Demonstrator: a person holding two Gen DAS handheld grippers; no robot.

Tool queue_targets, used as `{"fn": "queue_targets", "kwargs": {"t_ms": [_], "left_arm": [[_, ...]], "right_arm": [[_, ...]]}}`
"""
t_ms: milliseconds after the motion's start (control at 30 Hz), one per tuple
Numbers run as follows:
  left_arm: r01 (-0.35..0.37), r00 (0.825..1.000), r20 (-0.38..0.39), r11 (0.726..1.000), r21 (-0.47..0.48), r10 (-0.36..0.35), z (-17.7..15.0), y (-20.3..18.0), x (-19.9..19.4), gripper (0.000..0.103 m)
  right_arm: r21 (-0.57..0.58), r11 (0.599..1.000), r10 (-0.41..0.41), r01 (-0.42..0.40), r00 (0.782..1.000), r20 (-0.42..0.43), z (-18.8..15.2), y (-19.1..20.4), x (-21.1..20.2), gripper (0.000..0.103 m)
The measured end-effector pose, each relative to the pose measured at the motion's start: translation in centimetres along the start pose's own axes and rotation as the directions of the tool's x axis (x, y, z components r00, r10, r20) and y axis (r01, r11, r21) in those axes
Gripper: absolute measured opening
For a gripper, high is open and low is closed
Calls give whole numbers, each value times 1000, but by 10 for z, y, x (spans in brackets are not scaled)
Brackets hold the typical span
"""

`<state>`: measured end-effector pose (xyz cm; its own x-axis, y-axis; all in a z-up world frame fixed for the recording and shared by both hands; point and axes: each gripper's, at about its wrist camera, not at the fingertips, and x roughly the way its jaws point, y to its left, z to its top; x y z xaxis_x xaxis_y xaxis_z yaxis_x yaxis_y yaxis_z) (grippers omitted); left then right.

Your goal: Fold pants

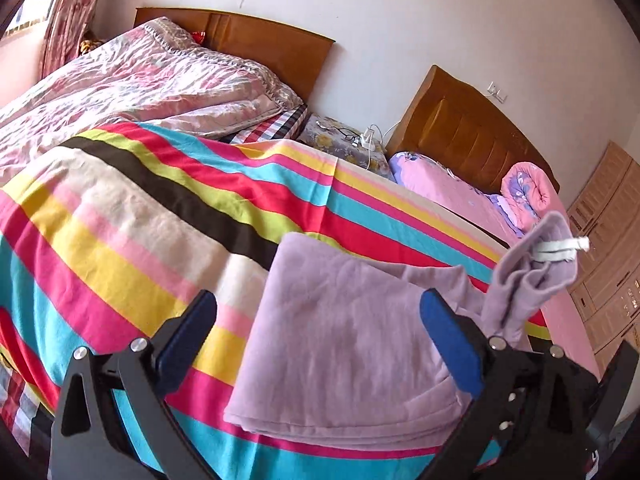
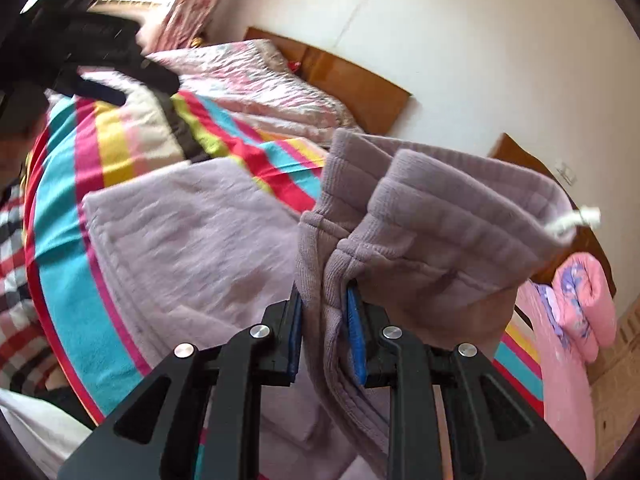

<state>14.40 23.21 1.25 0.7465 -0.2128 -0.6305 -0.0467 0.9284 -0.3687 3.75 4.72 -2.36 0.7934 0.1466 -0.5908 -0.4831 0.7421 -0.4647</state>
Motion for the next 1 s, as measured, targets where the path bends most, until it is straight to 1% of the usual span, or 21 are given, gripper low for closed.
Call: {"fn": "queue_targets", "kwargs": {"t_ms": [67,100,133,167,200,233,267,300,333,367,400,500,533,567,633,700,833,867,900,967,1000], "left_arm": [[-4,999,-44,1000,-15,3,-13,14,6,101],[0,998,-62,1000,-23,-2,-18,18,8,101],[5,997,-76,1000,-27,-7,-25,21,10,101],[5,996,-85,1000,-26,-7,-31,20,12,101],[6,996,-89,1000,-26,-9,-34,20,14,101],[16,996,-92,999,-28,-19,-37,19,17,101],[35,995,-96,999,-29,-37,-38,17,18,101],[58,993,-99,998,-25,-60,-39,13,20,101],[76,992,-104,997,-14,-77,-40,7,22,101],[89,990,-111,996,-3,-88,-42,2,23,101],[100,988,-121,995,4,-99,-44,-2,27,101],[150,976,-160,989,-13,-150,-52,-12,39,101],[162,971,-173,987,-21,-163,-54,-16,44,101],[174,967,-183,984,-25,-175,-57,-19,47,101],[180,964,-196,983,-29,-182,-62,-23,53,101],[179,963,-196,983,-35,-183,-64,-24,54,101],[189,960,-199,981,-51,-195,-63,-21,55,101],[190,960,-200,980,-52,-196,-63,-21,55,101],[192,960,-199,980,-53,-199,-63,-20,55,101],[194,959,-199,980,-52,-200,-63,-20,54,101],[196,959,-198,979,-53,-203,-63,-20,54,101]], "right_arm": [[-84,994,68,-75,995,-78,-14,43,24,25],[-118,993,23,-28,999,-45,-18,55,24,28],[-139,990,-12,9,1000,-20,-20,61,20,29],[-142,990,-9,6,1000,-24,-20,62,17,29],[-129,991,23,-25,1000,-19,-19,58,12,32],[-94,992,88,-88,996,-4,-18,50,5,40],[-34,982,188,-188,982,18,-17,37,-5,49],[41,950,306,-308,950,56,-16,23,-12,60],[115,912,383,-395,917,110,-18,6,-20,60],[171,881,417,-440,895,157,-21,-9,-27,60],[211,868,418,-449,891,174,-23,-21,-31,59],[234,902,341,-364,931,134,-25,-39,-31,48],[227,907,338,-355,934,115,-25,-42,-28,47],[215,909,344,-358,933,102,-24,-42,-27,46],[155,917,360,-368,930,76,-19,-32,-26,40],[97,930,351,-354,935,46,-10,-20,-17,36],[61,922,384,-382,923,-20,-8,0,18,37],[42,929,368,-367,928,-48,-10,7,26,37],[26,939,344,-343,938,-50,-13,11,32,37],[56,935,354,-351,935,-35,-14,10,33,36],[65,934,354,-351,935,-32,-14,8,33,31]]}}
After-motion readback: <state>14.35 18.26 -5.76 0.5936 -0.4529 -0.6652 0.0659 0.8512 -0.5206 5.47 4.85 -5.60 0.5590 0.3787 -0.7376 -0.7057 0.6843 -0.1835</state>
